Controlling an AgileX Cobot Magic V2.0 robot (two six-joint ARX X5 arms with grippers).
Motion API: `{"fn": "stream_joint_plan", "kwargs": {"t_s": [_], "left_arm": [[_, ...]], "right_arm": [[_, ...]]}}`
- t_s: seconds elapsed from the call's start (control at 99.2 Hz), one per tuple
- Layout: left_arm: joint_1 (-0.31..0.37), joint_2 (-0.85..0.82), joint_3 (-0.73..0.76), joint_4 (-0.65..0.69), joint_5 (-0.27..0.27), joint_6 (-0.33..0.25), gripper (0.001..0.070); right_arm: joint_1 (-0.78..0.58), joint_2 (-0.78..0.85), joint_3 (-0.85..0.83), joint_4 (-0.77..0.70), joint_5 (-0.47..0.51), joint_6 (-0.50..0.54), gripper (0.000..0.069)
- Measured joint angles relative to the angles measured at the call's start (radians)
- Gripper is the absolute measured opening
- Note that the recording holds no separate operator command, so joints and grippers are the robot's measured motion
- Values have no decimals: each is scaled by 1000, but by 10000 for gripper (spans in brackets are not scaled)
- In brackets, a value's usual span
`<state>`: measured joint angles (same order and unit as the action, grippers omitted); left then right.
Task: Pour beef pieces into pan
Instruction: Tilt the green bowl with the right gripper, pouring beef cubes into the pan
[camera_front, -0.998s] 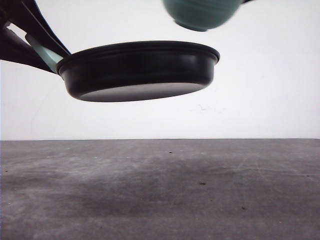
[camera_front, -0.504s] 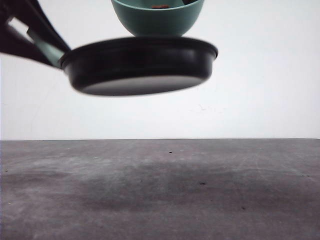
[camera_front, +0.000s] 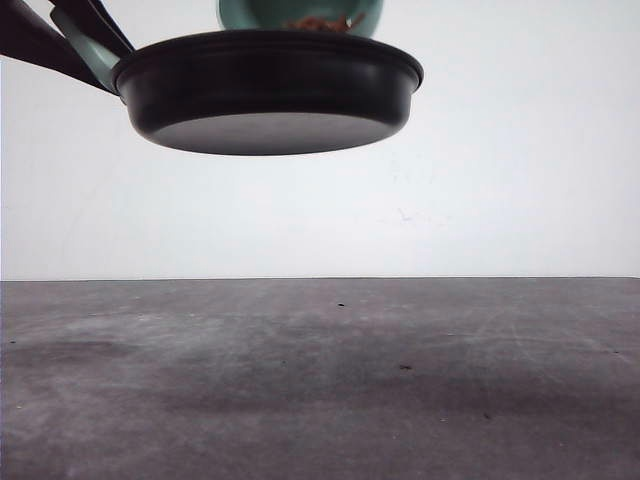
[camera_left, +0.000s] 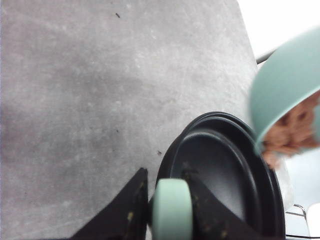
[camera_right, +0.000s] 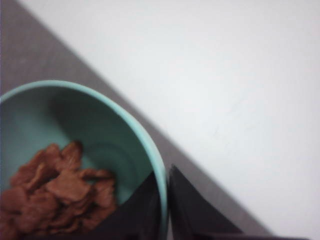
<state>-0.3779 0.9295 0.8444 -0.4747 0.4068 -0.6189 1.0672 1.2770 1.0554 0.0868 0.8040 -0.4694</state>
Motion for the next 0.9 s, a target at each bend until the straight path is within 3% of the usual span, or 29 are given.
{"fn": "stream_joint_plan", "kwargs": {"t_s": [0.403,0.898], "left_arm": [[1,7,0,4,-1,0,60],[40,48,56,6,-7,2,60]], "right_arm": [[40,-1,0,166,-26,-343,12],[45,-1,0,286,-71,-505,12]]}}
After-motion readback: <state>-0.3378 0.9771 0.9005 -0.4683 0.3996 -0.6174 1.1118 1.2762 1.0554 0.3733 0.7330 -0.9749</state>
